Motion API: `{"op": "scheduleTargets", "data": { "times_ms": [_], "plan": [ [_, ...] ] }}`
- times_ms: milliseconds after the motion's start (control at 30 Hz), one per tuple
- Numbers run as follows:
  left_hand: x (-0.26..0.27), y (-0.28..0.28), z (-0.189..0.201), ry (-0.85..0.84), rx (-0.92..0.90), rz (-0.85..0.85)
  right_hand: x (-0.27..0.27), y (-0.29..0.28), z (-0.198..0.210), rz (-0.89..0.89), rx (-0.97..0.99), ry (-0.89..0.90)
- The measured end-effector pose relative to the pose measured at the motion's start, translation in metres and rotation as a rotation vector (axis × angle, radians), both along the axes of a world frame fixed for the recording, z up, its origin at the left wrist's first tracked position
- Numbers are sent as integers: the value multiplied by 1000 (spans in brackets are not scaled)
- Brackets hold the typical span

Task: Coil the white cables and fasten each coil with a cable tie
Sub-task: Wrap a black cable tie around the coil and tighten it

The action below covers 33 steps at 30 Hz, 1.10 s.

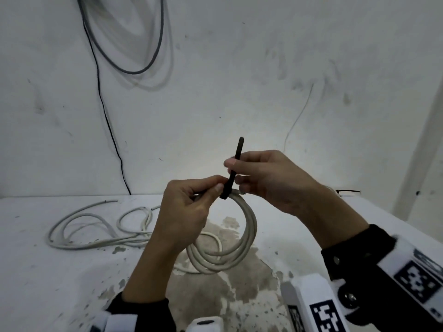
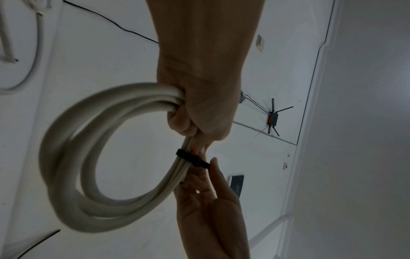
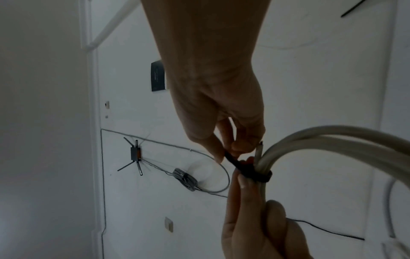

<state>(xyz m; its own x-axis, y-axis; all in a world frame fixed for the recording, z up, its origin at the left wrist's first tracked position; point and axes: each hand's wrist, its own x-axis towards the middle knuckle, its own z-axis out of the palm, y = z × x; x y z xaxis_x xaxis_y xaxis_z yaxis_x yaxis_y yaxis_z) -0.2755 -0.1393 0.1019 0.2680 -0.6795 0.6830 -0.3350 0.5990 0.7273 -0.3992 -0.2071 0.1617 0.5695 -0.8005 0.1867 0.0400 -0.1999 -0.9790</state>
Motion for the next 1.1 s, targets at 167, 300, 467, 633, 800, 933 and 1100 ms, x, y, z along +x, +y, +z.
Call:
{"op": "scheduleTargets", "data": {
  "times_ms": [167,300,467,633,800,933,1100],
  "plan": [
    [2,1,0,3,-17,28,2,2,2,-135,-216,70],
    [-2,7,4,-33,-20,-27,2,0,7,-124,-91,35],
    [-1,10,3,-42,27,-64,10,-5,11,-177,16,-21],
    [5,10,2,-40,86,-114,21,-11,9,-212,105,-23],
    [10,3,-2,53,85,25,30,-14,-2,-168,24,-2],
    [21,-4,-6,250,20,224,24,-3,-15,-173,-227,212],
    [33,-5,-4,574,-88,302,13,20,-49,-90,-330,229]
  ]
}}
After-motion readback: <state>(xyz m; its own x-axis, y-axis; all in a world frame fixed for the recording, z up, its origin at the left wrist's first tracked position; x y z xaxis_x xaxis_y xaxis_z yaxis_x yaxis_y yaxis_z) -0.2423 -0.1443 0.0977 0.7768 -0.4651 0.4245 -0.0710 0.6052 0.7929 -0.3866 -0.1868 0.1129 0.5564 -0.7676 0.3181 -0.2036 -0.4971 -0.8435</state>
